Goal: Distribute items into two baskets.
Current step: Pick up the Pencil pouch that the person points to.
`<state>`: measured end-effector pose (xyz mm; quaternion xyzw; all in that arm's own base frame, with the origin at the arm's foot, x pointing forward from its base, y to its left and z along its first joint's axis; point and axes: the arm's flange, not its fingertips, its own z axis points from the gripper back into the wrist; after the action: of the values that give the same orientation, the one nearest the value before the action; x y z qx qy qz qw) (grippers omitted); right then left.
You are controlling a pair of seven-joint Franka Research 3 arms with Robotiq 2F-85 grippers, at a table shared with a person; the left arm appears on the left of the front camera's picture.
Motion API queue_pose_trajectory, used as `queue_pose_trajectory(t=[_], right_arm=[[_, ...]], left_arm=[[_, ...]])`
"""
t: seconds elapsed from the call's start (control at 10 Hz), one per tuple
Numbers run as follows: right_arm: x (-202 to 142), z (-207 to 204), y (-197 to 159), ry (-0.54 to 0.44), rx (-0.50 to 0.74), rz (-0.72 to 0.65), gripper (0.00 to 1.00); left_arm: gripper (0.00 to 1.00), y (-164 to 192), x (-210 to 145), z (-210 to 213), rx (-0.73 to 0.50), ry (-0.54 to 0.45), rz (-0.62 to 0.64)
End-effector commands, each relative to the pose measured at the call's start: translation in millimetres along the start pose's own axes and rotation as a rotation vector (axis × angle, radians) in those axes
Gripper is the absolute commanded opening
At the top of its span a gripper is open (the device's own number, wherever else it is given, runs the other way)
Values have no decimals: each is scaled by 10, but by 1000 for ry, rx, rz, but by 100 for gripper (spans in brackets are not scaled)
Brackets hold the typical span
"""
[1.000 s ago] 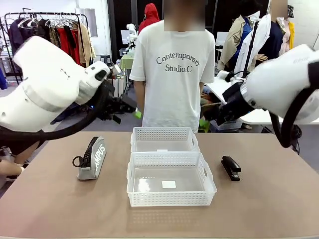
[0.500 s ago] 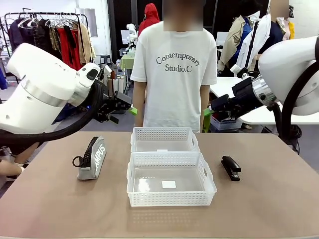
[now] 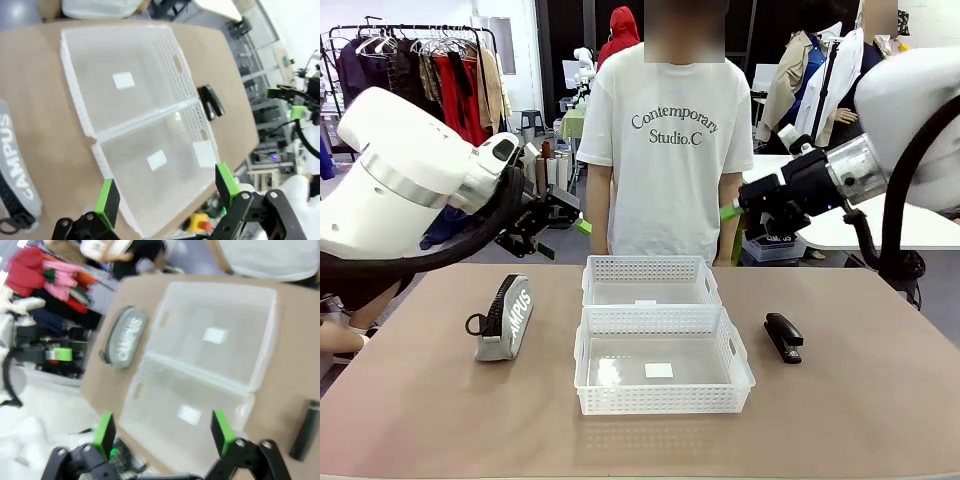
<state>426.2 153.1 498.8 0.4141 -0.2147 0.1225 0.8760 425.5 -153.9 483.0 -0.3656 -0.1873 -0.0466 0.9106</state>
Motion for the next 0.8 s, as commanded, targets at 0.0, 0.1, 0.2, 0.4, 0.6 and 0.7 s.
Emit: queue_pose_trajectory(t=[0.0, 0.1, 0.2, 0.4, 0.6, 0.7], right_arm=[[263, 12, -176, 26, 164, -122, 100], [318, 13, -218, 15, 138, -178, 100], [357, 46, -243, 44, 225, -260, 100], [480, 213, -377, 66, 369, -363, 100], [584, 359, -515, 93, 456, -407, 100], [630, 417, -567, 76, 475, -419, 100]], left_arm=[[100, -100, 238, 78, -161, 34, 143], [100, -114, 288, 114, -293, 9, 177], [100, -122, 332, 166, -411, -18, 186], [100, -112, 411, 276, -616, -55, 212], [100, -77, 489, 329, -696, -76, 254], [100, -52, 518, 337, -713, -57, 260]])
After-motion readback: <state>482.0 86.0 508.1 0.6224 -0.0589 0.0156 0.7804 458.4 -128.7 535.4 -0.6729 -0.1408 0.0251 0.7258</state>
